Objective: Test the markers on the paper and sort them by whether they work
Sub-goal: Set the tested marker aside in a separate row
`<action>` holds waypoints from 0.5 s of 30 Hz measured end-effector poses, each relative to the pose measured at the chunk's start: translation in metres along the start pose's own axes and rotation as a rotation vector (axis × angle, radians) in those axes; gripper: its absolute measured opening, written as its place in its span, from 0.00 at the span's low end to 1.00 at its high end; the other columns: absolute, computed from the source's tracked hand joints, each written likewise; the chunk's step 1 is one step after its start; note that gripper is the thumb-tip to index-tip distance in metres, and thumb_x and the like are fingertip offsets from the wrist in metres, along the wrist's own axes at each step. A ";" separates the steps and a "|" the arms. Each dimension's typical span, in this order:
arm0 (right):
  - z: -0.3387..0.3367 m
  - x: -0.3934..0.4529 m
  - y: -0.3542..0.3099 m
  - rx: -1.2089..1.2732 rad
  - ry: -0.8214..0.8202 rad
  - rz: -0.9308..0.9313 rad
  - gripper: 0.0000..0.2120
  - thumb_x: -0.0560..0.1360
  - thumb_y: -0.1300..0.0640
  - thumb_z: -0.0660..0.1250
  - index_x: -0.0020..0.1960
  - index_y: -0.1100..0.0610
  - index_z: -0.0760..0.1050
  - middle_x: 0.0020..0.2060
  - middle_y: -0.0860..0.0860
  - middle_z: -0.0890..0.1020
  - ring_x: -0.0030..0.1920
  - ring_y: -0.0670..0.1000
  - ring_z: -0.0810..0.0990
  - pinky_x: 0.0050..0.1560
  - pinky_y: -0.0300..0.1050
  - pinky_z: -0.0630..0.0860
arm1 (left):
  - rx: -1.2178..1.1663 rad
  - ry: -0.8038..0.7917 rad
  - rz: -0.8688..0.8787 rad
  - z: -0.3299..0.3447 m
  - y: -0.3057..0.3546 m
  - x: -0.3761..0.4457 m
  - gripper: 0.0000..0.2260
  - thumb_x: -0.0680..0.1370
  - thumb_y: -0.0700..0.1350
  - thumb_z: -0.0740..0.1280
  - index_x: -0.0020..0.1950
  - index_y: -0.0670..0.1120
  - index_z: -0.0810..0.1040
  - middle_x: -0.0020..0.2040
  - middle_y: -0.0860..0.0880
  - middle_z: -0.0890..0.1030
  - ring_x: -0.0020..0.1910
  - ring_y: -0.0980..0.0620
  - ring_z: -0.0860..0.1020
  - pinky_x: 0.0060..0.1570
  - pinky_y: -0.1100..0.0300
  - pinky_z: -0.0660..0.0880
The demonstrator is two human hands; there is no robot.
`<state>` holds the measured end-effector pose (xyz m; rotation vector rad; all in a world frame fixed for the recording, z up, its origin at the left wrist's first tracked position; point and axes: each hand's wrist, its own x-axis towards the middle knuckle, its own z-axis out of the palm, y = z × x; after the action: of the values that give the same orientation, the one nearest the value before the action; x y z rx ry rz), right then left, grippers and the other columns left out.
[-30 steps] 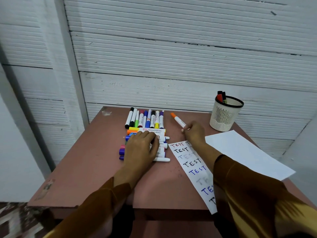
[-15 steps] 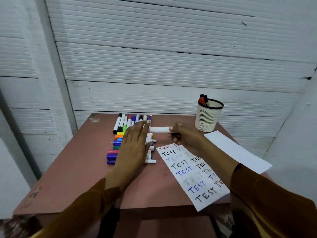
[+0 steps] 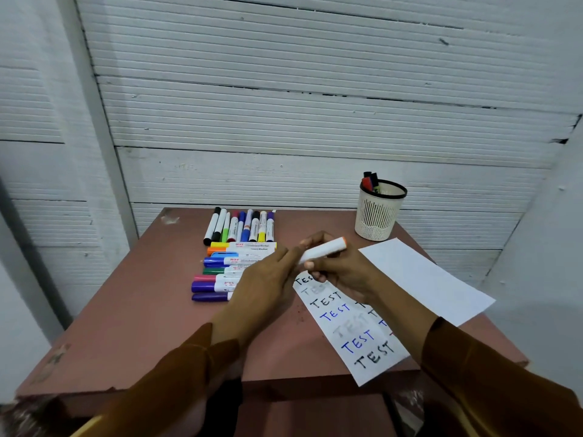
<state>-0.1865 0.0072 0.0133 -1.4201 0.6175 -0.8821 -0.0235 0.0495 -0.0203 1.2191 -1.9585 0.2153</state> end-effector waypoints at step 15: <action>-0.059 0.007 -0.010 0.148 0.430 -0.088 0.05 0.78 0.66 0.59 0.44 0.59 0.69 0.35 0.58 0.84 0.37 0.57 0.84 0.40 0.47 0.82 | 0.316 0.048 0.032 0.026 -0.010 0.001 0.13 0.74 0.49 0.61 0.55 0.51 0.78 0.47 0.50 0.76 0.44 0.50 0.73 0.42 0.56 0.70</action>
<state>-0.2323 -0.0313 0.0186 -1.1367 0.7961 -1.2933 -0.0298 0.0307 -0.0394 1.3667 -1.9530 0.5834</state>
